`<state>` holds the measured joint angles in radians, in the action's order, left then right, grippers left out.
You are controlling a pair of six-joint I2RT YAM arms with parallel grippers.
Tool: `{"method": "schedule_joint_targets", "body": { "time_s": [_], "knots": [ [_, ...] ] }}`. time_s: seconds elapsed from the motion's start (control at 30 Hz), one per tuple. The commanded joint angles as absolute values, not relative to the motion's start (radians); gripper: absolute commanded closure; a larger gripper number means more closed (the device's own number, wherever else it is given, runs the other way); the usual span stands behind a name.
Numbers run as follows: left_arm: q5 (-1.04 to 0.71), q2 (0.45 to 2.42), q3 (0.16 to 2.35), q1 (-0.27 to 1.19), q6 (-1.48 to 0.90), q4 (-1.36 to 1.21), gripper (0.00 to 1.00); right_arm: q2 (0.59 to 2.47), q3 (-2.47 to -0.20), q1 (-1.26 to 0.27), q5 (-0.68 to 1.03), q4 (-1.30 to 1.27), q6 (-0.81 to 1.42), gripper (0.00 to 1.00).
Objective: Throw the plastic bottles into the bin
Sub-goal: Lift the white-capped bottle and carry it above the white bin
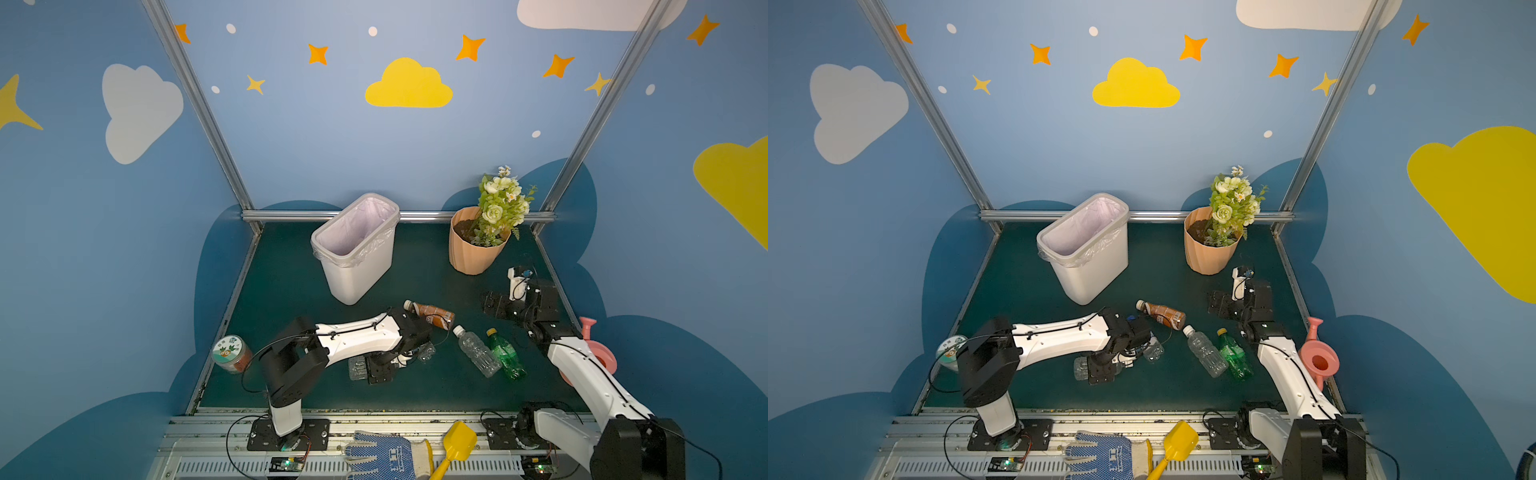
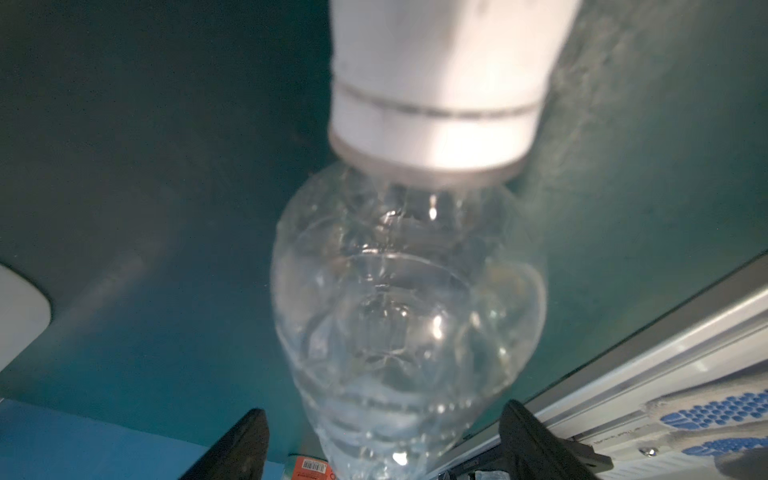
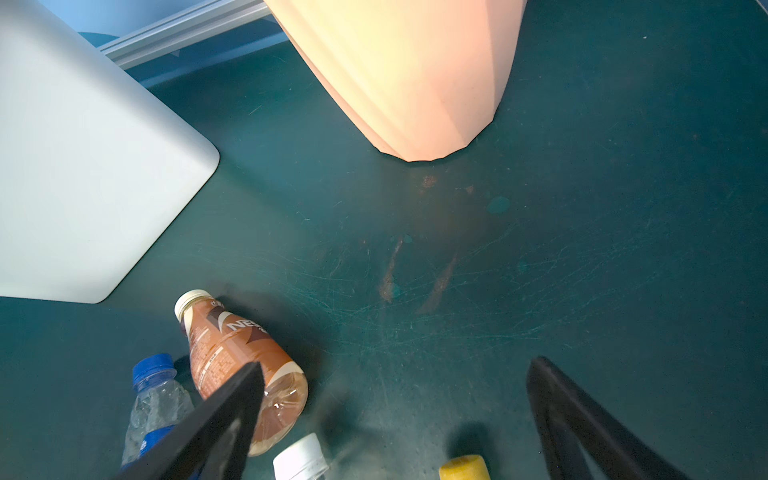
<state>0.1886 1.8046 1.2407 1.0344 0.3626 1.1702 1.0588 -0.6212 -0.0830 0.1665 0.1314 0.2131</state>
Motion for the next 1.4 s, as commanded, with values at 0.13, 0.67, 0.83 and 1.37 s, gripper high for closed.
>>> {"method": "schedule_joint_targets", "body": {
  "time_s": [0.13, 0.67, 0.83, 1.37],
  "knots": [
    [0.135, 1.851, 1.192, 1.037, 0.357, 1.096, 0.22, 1.050, -0.629, -0.083, 0.159, 0.127, 0.220, 0.03],
    [0.128, 1.647, 1.245, 0.970, 0.318, 1.044, 0.57, 1.042, -0.630, -0.083, 0.159, 0.128, 0.224, 0.03],
    [0.210, 1.428, 1.374, 0.906, 0.306, 0.983, 0.56, 1.045, -0.633, -0.083, 0.164, 0.125, 0.226, 0.03],
    [0.290, 1.019, 1.525, 0.768, 0.520, 0.060, 0.54, 1.057, -0.654, -0.085, 0.217, 0.116, 0.233, 0.03]
  ]
}}
